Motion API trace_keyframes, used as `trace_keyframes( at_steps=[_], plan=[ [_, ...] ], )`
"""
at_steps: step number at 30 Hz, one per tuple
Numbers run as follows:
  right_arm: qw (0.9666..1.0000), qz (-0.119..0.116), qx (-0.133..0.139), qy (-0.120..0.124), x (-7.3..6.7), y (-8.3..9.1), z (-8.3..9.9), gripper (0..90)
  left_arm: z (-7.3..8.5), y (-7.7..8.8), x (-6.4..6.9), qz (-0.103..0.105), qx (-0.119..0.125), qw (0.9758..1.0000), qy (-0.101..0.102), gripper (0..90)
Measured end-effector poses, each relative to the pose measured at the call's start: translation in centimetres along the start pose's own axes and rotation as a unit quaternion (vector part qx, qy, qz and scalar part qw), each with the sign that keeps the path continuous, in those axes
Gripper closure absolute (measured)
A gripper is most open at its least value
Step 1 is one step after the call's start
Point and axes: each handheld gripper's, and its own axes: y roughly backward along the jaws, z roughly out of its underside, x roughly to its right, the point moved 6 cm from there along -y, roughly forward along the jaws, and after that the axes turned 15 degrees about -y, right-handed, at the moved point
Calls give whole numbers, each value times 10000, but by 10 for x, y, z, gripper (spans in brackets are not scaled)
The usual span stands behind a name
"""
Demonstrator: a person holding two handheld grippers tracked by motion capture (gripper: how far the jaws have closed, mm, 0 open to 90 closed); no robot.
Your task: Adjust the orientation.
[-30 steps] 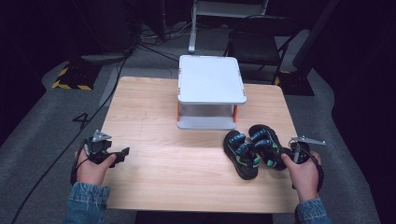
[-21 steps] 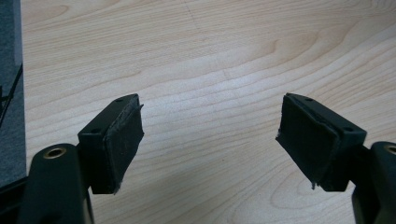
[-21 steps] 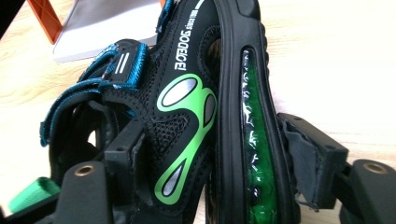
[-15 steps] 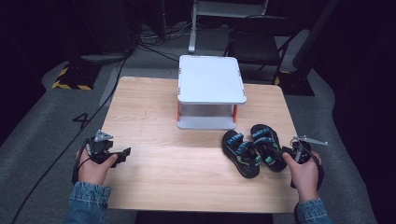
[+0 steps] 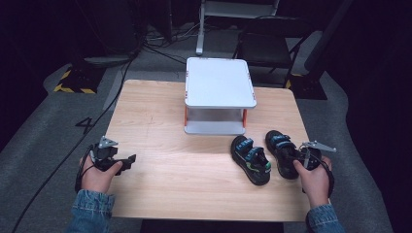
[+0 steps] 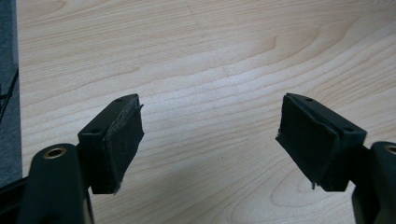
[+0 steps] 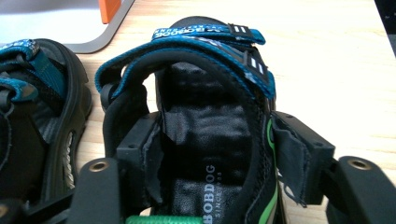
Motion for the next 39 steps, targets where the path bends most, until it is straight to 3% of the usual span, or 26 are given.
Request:
trace_keyframes(
  at_steps=[4,7,9,10,13,16,19,21,24,25,26,27,28,29,30,32,34,36,39],
  plan=[
    [9998,-178,68,-60,-7,2,-1,475,0,0,0,-6,-2,10000,4,222],
    [9999,-111,-87,-20,-16,3,1,476,0,-1,0,-19,-8,10000,16,222],
    [9994,-233,-169,-180,-20,8,1,559,0,-1,1,-15,-15,10000,13,222],
    [9994,-233,-169,-180,-20,8,1,559,0,-1,0,-5,-23,10000,-8,222],
    [9942,-911,-330,-473,-34,11,2,605,-1,-2,1,21,-30,10000,-11,222],
    [9968,-695,-342,-209,-40,6,5,553,-1,-3,2,34,-30,10000,-26,222],
    [9964,-705,-320,-338,-39,4,6,549,-1,-3,2,19,-26,10000,-3,222],
    [9934,-876,-319,-665,-38,5,5,549,-2,-3,1,8,-21,10000,-16,222],
    [9841,-1250,-335,-1215,-42,8,3,574,-2,-4,3,22,-44,10000,-45,222],
    [9830,-1304,-365,-1239,-43,8,3,574,-2,-5,4,25,-48,10000,-34,222],
    [9855,-1229,-402,-1097,-46,7,4,558,-2,-5,4,39,-55,10000,-46,222],
    [9855,-1229,-402,-1097,-46,7,4,558,-3,-5,4,37,-51,10000,-53,222],
    [9899,-1068,-420,-827,-47,6,5,522,-3,-5,5,32,-50,10000,-43,222],
    [9952,-814,-436,-316,-50,0,8,458,-3,-5,5,35,-46,10000,-47,222],
    [9952,-814,-436,-316,-50,0,8,458,-3,-5,4,42,-43,10000,-53,222],
    [9964,-761,-373,49,-52,-3,8,436,-3,-4,3,36,-29,10000,-33,222],
    [9964,-782,-326,73,-52,-2,7,440,-2,-4,2,39,-32,10000,-42,222],
    [9967,-784,-165,131,-51,1,2,348,-2,-5,2,56,-29,10000,-17,222],
    [9974,-666,3,265,-49,9,-4,332,-2,-5,3,74,-29,10000,-16,222]
  ],
)
